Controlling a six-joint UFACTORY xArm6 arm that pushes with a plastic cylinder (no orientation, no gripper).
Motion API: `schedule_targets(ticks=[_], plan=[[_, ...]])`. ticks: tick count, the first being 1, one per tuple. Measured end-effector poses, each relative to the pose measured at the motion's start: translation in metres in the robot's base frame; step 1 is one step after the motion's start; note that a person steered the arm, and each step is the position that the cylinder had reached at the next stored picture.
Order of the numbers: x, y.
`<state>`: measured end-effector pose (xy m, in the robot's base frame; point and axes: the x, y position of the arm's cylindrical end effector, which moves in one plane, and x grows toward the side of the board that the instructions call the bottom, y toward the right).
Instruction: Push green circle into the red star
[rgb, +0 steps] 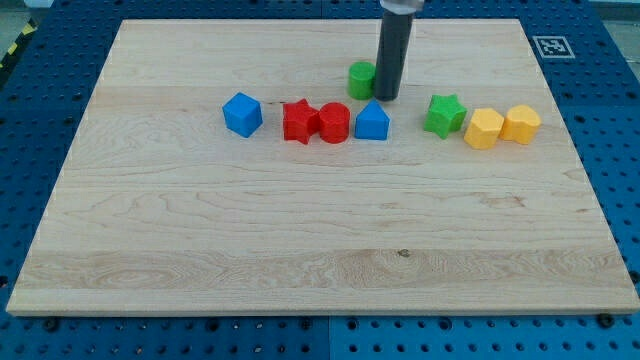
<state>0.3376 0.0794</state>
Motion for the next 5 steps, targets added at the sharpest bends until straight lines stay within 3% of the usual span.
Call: schedule_targets(ticks=[1, 3, 5], plan=[[-0.003, 0.032], [-0.059, 0.014], [-0.043, -0.015]])
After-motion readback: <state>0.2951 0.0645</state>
